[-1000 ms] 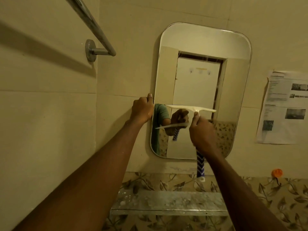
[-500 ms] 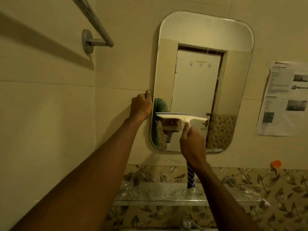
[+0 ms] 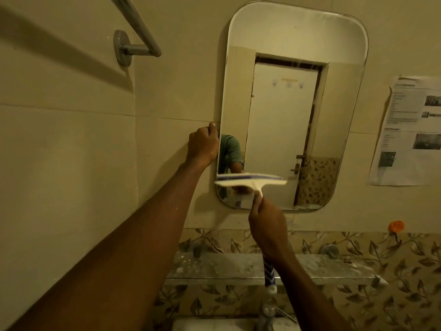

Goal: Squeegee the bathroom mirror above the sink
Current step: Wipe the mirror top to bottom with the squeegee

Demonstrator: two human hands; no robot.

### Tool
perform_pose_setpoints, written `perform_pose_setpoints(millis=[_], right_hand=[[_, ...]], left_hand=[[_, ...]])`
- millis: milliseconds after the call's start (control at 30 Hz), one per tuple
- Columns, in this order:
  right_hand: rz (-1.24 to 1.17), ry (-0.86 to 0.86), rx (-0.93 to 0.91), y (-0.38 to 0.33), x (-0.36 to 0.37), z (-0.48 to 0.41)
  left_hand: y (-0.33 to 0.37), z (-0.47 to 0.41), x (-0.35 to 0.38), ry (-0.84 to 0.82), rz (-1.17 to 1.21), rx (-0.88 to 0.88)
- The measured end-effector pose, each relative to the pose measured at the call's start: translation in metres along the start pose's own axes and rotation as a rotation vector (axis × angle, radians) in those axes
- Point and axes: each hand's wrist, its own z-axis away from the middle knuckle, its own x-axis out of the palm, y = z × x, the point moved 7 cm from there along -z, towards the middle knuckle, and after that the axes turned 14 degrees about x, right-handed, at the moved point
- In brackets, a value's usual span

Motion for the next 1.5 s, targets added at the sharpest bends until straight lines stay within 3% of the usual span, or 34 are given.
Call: perform_pose_setpoints(millis=[100, 367, 600, 867, 1100, 1333, 1500], right_hand=[[-0.025, 0.012, -0.013, -0.012, -0.005, -0.011], [0.149, -0.09, 0.026, 0.046, 0.021, 0.025], [0.022, 0.083, 0.024, 0.038, -0.026, -0.028], [0.098, -0.051, 0.096, 0.074, 0.008, 0.017], [0.06, 0.037, 0.043, 0.046, -0.017, -0.009], [0.145, -0.078, 0.107, 0.1, 0.015, 0.021], [0.027, -0.023, 0.118, 0.095, -0.02, 0.013]], left_hand=[[0.0, 0.0, -0.001, 0.009, -0.003, 0.002], [0.001, 0.001, 0.0, 0.006, -0.01, 0.009], [0.003, 0.002, -0.001, 0.02, -0.043, 0.025], [0.005, 0.004, -0.003, 0.014, -0.015, 0.011], [0.011, 0.008, -0.005, 0.016, -0.017, -0.001], [0.015, 0.012, -0.008, -0.001, 0.015, -0.027], [0.013, 0.007, -0.011, -0.038, 0.107, -0.101]])
